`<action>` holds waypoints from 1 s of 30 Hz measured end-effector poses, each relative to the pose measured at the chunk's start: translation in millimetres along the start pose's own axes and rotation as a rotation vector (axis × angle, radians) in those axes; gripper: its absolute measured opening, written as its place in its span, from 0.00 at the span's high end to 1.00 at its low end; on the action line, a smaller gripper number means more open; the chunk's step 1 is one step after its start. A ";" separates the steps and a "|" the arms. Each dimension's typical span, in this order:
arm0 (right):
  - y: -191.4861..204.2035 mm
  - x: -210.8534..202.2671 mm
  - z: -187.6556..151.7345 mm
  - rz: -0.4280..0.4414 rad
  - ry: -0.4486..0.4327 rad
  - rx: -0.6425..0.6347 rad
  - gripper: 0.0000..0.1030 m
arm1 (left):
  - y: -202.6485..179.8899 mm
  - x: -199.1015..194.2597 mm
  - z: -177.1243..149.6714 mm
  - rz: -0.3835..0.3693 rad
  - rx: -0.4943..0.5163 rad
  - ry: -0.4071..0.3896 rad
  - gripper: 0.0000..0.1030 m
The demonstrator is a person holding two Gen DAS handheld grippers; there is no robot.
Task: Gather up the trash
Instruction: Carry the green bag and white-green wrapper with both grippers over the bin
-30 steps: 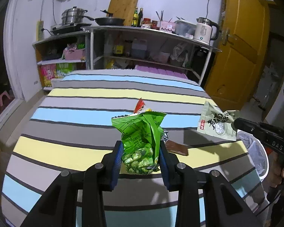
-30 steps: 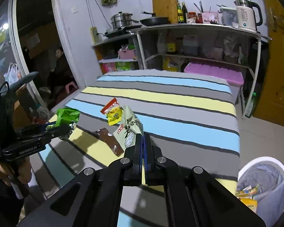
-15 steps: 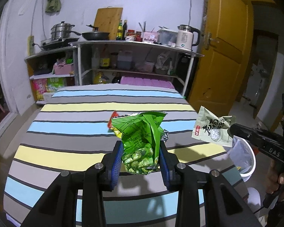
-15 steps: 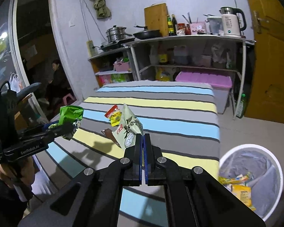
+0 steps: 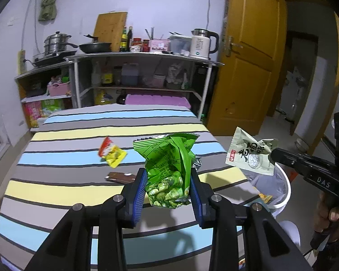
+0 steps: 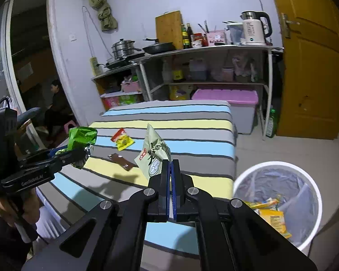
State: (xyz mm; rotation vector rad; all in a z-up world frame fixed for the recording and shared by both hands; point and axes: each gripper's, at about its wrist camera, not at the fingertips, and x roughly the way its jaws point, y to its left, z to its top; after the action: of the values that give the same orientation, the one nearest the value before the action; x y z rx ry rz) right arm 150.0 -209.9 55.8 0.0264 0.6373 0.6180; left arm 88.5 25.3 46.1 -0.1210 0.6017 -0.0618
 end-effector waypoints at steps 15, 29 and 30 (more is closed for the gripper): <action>-68.3 -36.6 -21.7 -0.128 -0.029 0.121 0.99 | -78.0 39.5 5.4 -0.131 0.101 0.032 0.65; -118.2 -52.6 -44.6 -0.216 -0.019 0.207 0.99 | -146.9 86.0 3.3 -0.247 0.175 0.092 0.65; -122.0 -53.0 -46.7 -0.222 -0.017 0.215 0.99 | -150.2 87.6 2.1 -0.251 0.180 0.095 0.65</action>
State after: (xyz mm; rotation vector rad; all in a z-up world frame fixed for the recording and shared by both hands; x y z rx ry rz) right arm 155.0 -346.6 21.8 0.1590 0.6772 0.3333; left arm 158.4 -131.5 18.5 -0.0186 0.6709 -0.3657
